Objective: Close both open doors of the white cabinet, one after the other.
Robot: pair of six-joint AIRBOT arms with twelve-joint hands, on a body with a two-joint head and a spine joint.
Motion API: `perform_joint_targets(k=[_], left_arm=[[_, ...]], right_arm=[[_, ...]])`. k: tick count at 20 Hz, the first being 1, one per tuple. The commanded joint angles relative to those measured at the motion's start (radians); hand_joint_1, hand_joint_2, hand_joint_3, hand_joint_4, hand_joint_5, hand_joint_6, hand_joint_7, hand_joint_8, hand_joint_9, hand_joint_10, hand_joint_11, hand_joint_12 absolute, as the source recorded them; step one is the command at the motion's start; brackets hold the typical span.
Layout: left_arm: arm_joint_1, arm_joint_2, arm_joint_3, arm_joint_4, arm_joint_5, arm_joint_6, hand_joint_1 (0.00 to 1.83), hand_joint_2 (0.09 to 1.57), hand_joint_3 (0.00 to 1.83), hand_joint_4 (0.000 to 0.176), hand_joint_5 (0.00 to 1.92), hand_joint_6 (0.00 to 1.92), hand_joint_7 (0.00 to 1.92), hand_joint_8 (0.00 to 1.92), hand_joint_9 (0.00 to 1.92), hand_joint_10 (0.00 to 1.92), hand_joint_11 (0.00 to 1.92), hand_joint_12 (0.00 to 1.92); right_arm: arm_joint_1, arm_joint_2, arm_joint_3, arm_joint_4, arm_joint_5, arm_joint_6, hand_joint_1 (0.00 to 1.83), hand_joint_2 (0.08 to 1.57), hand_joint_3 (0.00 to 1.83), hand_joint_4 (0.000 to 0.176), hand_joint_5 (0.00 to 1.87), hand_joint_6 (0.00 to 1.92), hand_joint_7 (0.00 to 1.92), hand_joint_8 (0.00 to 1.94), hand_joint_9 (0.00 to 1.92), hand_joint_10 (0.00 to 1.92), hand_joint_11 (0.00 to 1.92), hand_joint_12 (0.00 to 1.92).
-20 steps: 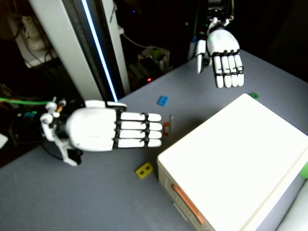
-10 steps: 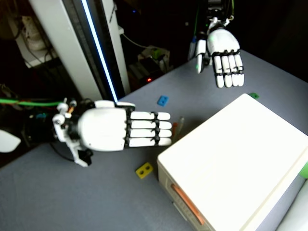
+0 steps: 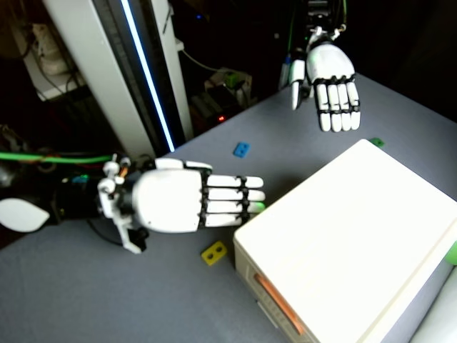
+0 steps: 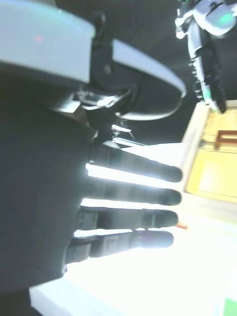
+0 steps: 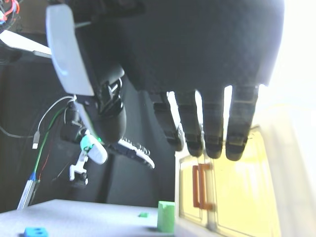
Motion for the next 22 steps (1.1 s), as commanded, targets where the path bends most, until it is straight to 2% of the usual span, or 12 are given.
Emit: perform_joint_targets(k=[1, 5, 7, 8, 10, 15, 16, 17, 18, 20, 21, 22], left_arm=[[-0.002, 0.0, -0.004, -0.004, -0.118, -0.004, 0.0, 1.48, 0.0, 0.0, 0.11, 0.0, 0.15, 0.0, 0.14, 0.0, 0.0, 0.48], [0.007, -0.001, -0.004, -0.007, -0.13, -0.016, 0.0, 1.49, 0.0, 0.0, 0.12, 0.0, 0.15, 0.01, 0.15, 0.01, 0.0, 0.44], [0.016, 0.0, -0.004, -0.015, -0.151, -0.016, 0.0, 1.49, 0.0, 0.0, 0.11, 0.0, 0.14, 0.0, 0.13, 0.0, 0.0, 0.4], [0.018, 0.0, -0.004, -0.017, -0.162, -0.017, 0.0, 1.5, 0.0, 0.0, 0.1, 0.0, 0.12, 0.0, 0.1, 0.0, 0.0, 0.36], [0.021, 0.004, -0.004, -0.024, -0.186, -0.02, 0.0, 1.48, 0.0, 0.0, 0.05, 0.0, 0.07, 0.0, 0.02, 0.0, 0.0, 0.15], [0.029, 0.008, -0.006, -0.036, -0.235, -0.02, 0.0, 1.5, 0.01, 0.0, 0.05, 0.0, 0.0, 0.0, 0.0, 0.0, 0.0, 0.22], [0.033, 0.011, -0.007, -0.041, -0.254, -0.02, 0.0, 1.52, 0.0, 0.0, 0.1, 0.0, 0.05, 0.0, 0.06, 0.0, 0.0, 0.35], [0.036, 0.015, -0.009, -0.048, -0.281, -0.02, 0.0, 1.52, 0.0, 0.0, 0.1, 0.0, 0.05, 0.0, 0.06, 0.0, 0.0, 0.4], [0.038, 0.017, -0.01, -0.052, -0.3, -0.021, 0.0, 1.52, 0.0, 0.0, 0.09, 0.0, 0.05, 0.0, 0.07, 0.0, 0.0, 0.41], [0.042, 0.021, -0.01, -0.068, -0.344, -0.025, 0.0, 1.54, 0.01, 0.0, 0.1, 0.0, 0.06, 0.0, 0.06, 0.01, 0.0, 0.36], [0.044, 0.023, -0.01, -0.074, -0.357, -0.025, 0.05, 1.55, 0.04, 0.0, 0.11, 0.0, 0.07, 0.0, 0.05, 0.0, 0.0, 0.22], [0.047, 0.025, -0.01, -0.082, -0.376, -0.026, 0.09, 1.57, 0.02, 0.0, 0.12, 0.0, 0.09, 0.0, 0.08, 0.01, 0.0, 0.25]], right_arm=[[0.014, 0.015, -0.007, 0.043, 0.122, 0.001, 0.0, 1.47, 0.02, 0.0, 0.0, 0.0, 0.0, 0.0, 0.0, 0.0, 0.0, 0.0], [0.004, 0.062, -0.042, 0.069, 0.186, 0.022, 0.0, 1.42, 0.0, 0.0, 0.0, 0.0, 0.0, 0.0, 0.0, 0.0, 0.0, 0.0], [-0.042, 0.101, -0.061, 0.107, 0.242, 0.033, 0.0, 1.33, 0.0, 0.0, 0.0, 0.0, 0.0, 0.0, 0.0, 0.0, 0.0, 0.0], [-0.069, 0.118, -0.072, 0.133, 0.276, 0.033, 0.0, 1.32, 0.0, 0.0, 0.0, 0.0, 0.0, 0.0, 0.0, 0.0, 0.0, 0.0], [-0.141, 0.159, -0.098, 0.195, 0.361, 0.033, 0.0, 1.28, 0.0, 0.0, 0.0, 0.0, 0.0, 0.0, 0.0, 0.0, 0.0, 0.0], [-0.258, 0.205, -0.139, 0.29, 0.506, 0.032, 0.0, 1.32, 0.0, 0.0, 0.0, 0.0, 0.0, 0.0, 0.0, 0.0, 0.0, 0.0], [-0.283, 0.211, -0.144, 0.319, 0.535, 0.028, 0.0, 1.34, 0.01, 0.021, 0.0, 0.0, 0.0, 0.0, 0.0, 0.0, 0.0, 0.0], [-0.312, 0.219, -0.151, 0.36, 0.568, 0.021, 0.0, 1.36, 0.02, 0.0, 0.0, 0.0, 0.0, 0.0, 0.0, 0.0, 0.0, 0.0], [-0.332, 0.223, -0.154, 0.384, 0.585, 0.017, 0.0, 1.36, 0.02, 0.006, 0.0, 0.0, 0.0, 0.0, 0.0, 0.0, 0.0, 0.0], [-0.386, 0.225, -0.156, 0.463, 0.648, 0.016, 0.0, 1.39, 0.03, 0.0, 0.0, 0.0, 0.0, 0.0, 0.0, 0.0, 0.0, 0.0], [-0.402, 0.225, -0.156, 0.485, 0.671, 0.016, 0.0, 1.37, 0.02, 0.001, 0.0, 0.0, 0.0, 0.0, 0.0, 0.0, 0.0, 0.0], [-0.416, 0.225, -0.157, 0.509, 0.701, 0.016, 0.0, 1.36, 0.01, 0.013, 0.0, 0.0, 0.0, 0.0, 0.0, 0.0, 0.0, 0.0]])
